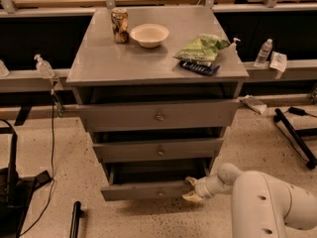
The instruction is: Open bottom drawer
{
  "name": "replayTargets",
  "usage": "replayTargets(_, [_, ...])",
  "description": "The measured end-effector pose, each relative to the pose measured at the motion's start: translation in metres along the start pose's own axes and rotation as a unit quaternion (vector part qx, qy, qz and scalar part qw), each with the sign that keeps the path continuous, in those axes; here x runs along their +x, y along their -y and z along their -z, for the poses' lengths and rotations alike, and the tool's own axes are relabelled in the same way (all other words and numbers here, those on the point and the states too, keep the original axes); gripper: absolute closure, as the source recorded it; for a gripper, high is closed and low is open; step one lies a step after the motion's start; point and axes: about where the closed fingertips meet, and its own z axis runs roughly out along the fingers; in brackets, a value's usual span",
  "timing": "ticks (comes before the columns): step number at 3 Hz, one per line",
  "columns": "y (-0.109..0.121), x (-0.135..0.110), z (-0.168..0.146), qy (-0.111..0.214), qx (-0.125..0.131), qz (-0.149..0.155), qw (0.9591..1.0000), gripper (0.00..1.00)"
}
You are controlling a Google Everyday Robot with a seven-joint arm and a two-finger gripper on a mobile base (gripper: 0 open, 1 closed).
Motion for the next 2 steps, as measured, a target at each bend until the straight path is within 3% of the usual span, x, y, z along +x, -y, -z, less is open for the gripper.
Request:
replayTargets(1, [-0.0001, 0.0, 0.0, 0.0, 0.0, 0.0, 1.0, 0.83])
replayTargets(2, [-0.0001, -0.0001, 0.0, 0.0, 0.0, 0.0, 1.0, 0.81])
